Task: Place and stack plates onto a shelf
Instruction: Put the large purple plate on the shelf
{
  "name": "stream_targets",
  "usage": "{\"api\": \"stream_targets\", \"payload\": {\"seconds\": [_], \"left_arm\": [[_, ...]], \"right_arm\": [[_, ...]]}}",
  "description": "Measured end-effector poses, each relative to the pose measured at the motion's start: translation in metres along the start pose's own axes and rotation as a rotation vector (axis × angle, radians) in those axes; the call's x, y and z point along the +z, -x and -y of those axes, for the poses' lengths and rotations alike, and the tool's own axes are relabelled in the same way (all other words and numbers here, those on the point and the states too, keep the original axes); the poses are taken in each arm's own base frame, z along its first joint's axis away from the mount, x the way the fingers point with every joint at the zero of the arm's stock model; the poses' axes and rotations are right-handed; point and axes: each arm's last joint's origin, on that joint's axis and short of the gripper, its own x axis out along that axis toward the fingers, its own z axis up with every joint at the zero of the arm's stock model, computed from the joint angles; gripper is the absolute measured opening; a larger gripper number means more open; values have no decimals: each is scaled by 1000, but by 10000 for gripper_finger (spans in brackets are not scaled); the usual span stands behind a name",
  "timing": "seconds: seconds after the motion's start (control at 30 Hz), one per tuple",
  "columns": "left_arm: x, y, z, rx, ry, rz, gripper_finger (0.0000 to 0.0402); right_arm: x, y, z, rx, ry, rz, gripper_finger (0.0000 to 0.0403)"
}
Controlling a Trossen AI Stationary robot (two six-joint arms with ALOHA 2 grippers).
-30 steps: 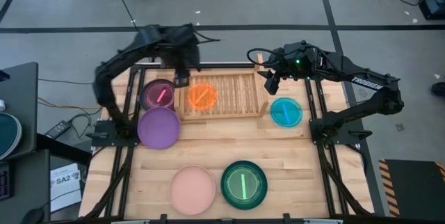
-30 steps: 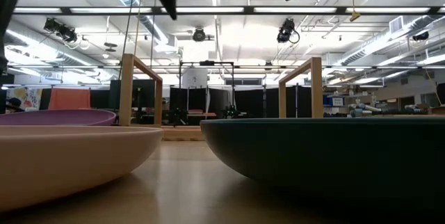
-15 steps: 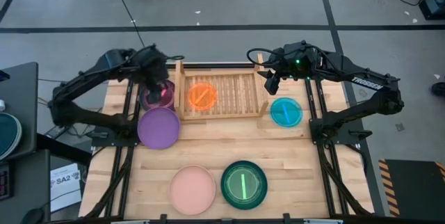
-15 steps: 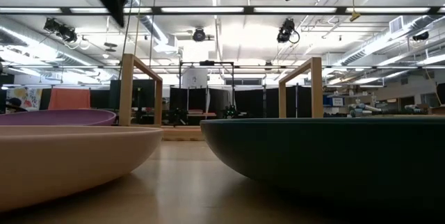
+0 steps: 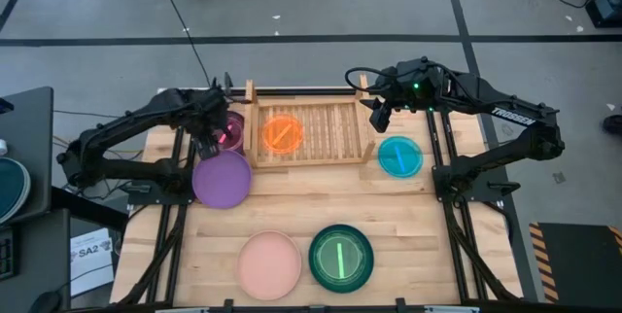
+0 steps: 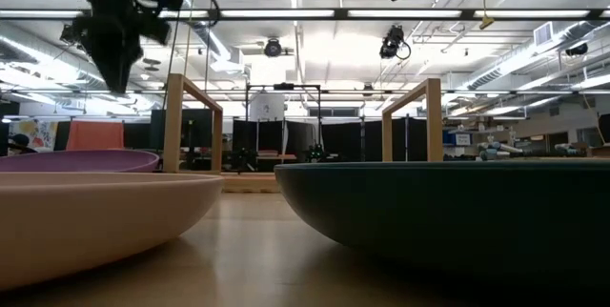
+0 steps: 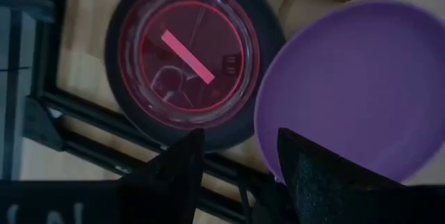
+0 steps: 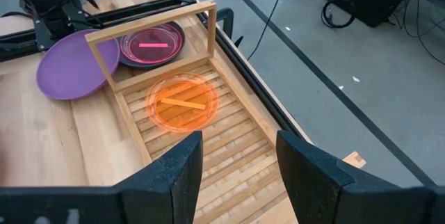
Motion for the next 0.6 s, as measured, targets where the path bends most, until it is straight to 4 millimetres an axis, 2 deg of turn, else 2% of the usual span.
{"api": "stream_targets", "payload": {"seconds": [0.27,0.6], "left_arm": [[-12,-43,5,-18,20,-82,188],[-15,-64,8,-18,33,-57,188]], "right_arm": [[0,0,0,0,0,0,189],[0,0,0,0,0,0,189]]}}
